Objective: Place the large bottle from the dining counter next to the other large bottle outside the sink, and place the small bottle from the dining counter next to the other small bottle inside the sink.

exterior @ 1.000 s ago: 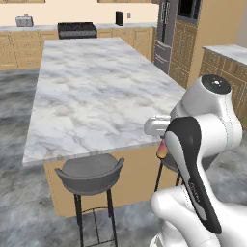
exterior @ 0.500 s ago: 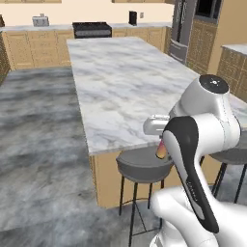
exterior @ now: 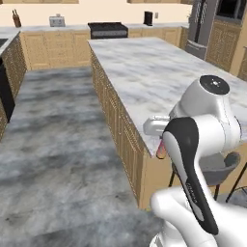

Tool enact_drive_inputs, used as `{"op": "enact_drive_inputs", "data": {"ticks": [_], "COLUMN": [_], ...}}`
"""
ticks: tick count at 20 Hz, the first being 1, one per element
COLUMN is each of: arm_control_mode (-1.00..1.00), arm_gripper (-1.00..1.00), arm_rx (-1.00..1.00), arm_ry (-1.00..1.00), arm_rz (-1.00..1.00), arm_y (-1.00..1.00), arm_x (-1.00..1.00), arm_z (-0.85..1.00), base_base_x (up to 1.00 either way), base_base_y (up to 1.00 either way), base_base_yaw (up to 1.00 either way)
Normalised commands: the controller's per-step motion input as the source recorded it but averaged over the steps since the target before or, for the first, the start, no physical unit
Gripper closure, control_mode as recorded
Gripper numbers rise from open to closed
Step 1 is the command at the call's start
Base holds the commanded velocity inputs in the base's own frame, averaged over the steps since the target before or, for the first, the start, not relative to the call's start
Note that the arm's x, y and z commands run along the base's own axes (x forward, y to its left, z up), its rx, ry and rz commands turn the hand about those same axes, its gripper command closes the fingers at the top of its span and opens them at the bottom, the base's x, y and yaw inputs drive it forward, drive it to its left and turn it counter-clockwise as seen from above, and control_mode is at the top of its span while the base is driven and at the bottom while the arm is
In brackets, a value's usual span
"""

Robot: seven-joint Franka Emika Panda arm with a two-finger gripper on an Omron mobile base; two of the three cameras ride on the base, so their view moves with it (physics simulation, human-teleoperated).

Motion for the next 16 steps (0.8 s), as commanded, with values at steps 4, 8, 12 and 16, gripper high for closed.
{"op": "enact_drive_inputs", "data": {"ticks": [4, 8, 12, 16], "arm_control_mode": [1.00, 1.00, 1.00, 1.00], "arm_gripper": [1.00, 1.00, 1.00, 1.00], "arm_rx": [0.00, 0.00, 0.00, 0.00], "arm_ry": [0.00, 0.00, 0.00, 0.00], "arm_rz": [0.00, 0.00, 0.00, 0.00], "arm_y": [0.00, 0.00, 0.00, 0.00], "arm_x": [0.00, 0.00, 0.00, 0.00], "arm_z": [0.00, 0.00, 0.00, 0.00], "base_base_x": [1.00, 1.00, 1.00, 1.00], "base_base_y": [0.61, 0.55, 0.65, 0.80], "base_base_yaw": [0.00, 0.00, 0.00, 0.00]}}
